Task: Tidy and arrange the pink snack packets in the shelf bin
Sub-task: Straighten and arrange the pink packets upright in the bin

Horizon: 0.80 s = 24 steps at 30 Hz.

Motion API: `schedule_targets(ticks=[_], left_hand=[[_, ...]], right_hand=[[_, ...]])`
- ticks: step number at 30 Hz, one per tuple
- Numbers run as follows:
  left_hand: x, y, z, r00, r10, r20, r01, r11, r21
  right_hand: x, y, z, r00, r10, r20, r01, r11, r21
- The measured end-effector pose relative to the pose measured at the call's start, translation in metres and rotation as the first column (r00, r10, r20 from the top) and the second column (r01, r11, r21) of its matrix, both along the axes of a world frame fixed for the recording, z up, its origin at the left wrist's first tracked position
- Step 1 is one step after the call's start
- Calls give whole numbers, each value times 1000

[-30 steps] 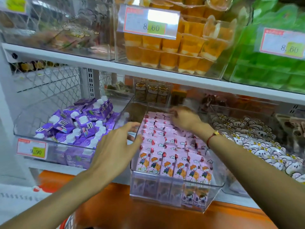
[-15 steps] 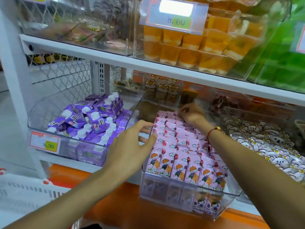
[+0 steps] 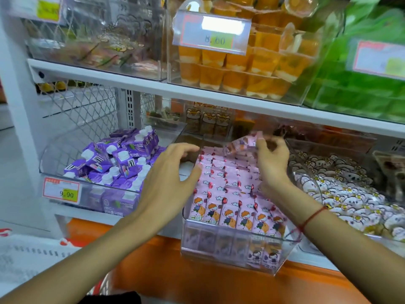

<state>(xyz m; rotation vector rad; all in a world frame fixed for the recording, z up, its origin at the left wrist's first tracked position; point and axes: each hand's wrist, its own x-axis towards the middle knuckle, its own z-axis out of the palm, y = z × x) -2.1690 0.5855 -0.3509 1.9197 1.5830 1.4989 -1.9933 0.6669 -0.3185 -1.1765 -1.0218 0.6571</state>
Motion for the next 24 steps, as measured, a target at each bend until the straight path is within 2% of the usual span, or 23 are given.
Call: schedule_targets(ticks=[3, 7, 11, 13, 17, 24], left_hand=[[11, -8, 5, 994, -80, -73, 86, 993, 79], [29, -16, 4, 961, -196, -196, 201, 980, 4], [37, -17, 2, 943, -187, -275, 199, 980, 16], [39, -16, 3, 954, -178, -242, 187, 982, 17], [42, -16, 2, 971, -228, -70, 225, 973, -53], [45, -17, 3, 973, -229, 9, 229, 971, -75]], right_hand=[[15, -34, 0, 986, 113, -121, -119, 992, -42], [26, -64, -4, 951, 277, -138, -295, 946, -132], [30, -76, -2, 927, 338, -164, -360, 923, -134], [32, -78, 0, 926, 342, -162, -364, 921, -138], [37, -78, 2, 932, 327, -156, -348, 928, -131], [38, -78, 3, 914, 354, -197, -378, 920, -103]])
